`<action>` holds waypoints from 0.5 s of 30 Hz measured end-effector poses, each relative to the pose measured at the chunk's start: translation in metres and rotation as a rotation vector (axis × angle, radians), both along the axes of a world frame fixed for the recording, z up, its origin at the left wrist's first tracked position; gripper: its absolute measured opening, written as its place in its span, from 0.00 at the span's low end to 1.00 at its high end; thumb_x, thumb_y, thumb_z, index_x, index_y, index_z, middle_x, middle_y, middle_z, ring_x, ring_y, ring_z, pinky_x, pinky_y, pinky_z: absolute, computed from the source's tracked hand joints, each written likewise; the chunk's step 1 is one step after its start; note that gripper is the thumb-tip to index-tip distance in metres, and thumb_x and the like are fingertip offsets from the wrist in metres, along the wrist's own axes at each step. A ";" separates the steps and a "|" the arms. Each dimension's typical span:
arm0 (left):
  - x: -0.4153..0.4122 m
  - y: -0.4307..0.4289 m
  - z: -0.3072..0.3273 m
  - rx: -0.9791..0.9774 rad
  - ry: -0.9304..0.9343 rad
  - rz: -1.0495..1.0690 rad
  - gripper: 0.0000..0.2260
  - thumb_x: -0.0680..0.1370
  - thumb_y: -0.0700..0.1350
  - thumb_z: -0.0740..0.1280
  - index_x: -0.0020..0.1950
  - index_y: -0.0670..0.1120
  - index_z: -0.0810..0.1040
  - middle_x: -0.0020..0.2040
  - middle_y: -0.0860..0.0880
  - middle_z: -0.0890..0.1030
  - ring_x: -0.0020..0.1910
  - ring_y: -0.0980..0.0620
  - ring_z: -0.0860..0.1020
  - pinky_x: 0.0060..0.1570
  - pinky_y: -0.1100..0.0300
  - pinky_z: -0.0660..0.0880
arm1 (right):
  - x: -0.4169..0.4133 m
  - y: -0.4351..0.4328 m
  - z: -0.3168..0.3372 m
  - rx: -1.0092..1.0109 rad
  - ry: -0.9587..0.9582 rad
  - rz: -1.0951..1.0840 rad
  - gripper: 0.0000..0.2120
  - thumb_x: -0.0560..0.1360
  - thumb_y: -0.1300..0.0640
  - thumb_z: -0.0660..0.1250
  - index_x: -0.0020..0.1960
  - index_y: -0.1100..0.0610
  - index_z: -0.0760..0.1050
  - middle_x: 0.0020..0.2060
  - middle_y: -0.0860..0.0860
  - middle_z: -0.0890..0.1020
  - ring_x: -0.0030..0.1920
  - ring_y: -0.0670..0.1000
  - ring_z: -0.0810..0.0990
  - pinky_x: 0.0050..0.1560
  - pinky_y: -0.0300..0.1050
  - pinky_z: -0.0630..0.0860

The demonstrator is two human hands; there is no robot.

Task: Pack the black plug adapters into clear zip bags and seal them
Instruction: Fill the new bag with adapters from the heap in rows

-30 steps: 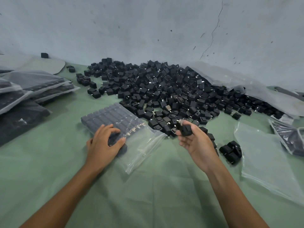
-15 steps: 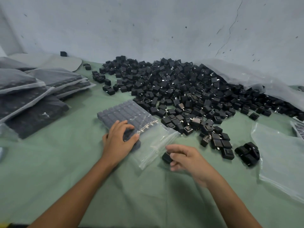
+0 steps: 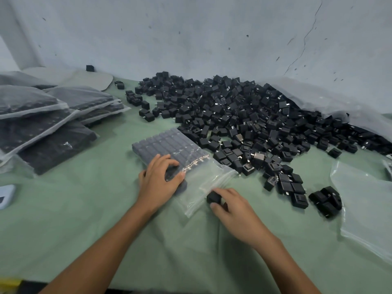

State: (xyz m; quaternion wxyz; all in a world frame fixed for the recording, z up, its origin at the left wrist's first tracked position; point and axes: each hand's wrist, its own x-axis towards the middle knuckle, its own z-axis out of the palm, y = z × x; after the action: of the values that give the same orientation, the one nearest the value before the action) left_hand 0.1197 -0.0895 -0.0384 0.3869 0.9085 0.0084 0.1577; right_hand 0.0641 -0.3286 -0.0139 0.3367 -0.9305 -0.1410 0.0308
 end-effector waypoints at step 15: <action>0.000 0.000 -0.001 0.032 -0.013 -0.008 0.12 0.76 0.60 0.68 0.59 0.61 0.75 0.73 0.60 0.68 0.77 0.58 0.55 0.68 0.49 0.55 | 0.043 0.055 0.008 0.736 0.419 -0.190 0.11 0.78 0.69 0.65 0.58 0.60 0.79 0.28 0.56 0.78 0.24 0.49 0.74 0.24 0.39 0.72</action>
State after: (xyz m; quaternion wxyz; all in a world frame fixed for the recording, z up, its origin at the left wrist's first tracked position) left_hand 0.1201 -0.0891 -0.0395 0.3731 0.9135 -0.0001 0.1621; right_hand 0.1075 -0.2731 -0.0062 0.6686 -0.7311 0.0152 0.1355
